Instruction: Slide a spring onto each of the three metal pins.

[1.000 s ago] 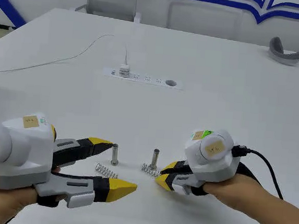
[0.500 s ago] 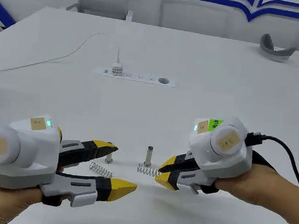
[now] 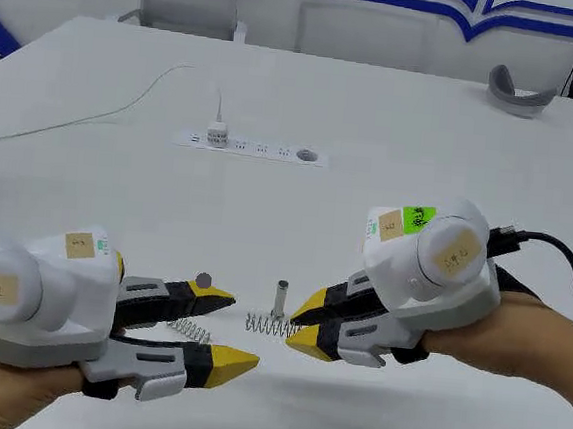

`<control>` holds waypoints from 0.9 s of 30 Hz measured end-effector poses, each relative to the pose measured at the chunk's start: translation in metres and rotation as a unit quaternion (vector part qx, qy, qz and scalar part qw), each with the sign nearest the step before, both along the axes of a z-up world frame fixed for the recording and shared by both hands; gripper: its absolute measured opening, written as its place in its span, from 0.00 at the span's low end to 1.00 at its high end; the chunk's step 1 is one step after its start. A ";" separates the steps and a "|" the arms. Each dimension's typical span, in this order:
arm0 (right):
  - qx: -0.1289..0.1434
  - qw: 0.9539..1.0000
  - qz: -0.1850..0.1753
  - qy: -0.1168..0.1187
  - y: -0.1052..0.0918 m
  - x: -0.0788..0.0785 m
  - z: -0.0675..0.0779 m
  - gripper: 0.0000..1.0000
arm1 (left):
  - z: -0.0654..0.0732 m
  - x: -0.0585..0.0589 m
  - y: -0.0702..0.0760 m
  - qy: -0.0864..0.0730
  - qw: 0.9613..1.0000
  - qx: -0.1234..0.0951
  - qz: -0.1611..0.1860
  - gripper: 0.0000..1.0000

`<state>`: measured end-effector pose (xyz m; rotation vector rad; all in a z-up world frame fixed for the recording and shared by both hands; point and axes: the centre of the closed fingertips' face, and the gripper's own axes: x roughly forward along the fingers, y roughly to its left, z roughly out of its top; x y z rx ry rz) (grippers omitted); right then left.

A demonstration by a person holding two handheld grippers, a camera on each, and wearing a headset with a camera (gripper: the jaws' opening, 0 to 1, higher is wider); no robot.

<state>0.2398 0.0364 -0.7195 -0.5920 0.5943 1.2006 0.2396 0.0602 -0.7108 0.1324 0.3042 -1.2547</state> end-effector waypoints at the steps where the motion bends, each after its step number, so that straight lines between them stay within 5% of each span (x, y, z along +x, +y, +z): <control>1: 0.000 1.000 0.004 0.001 0.001 -0.002 0.000 0.11 | 0.000 -0.001 0.000 -0.001 1.000 0.000 -0.002 0.39; 19: -0.022 0.998 0.046 0.022 0.002 -0.020 -0.001 0.11 | -0.008 -0.016 -0.008 -0.033 0.998 0.027 -0.055 0.14; 27: -0.019 0.998 0.051 0.026 0.005 -0.024 0.007 0.11 | -0.010 -0.018 -0.007 -0.036 0.997 0.034 -0.060 0.12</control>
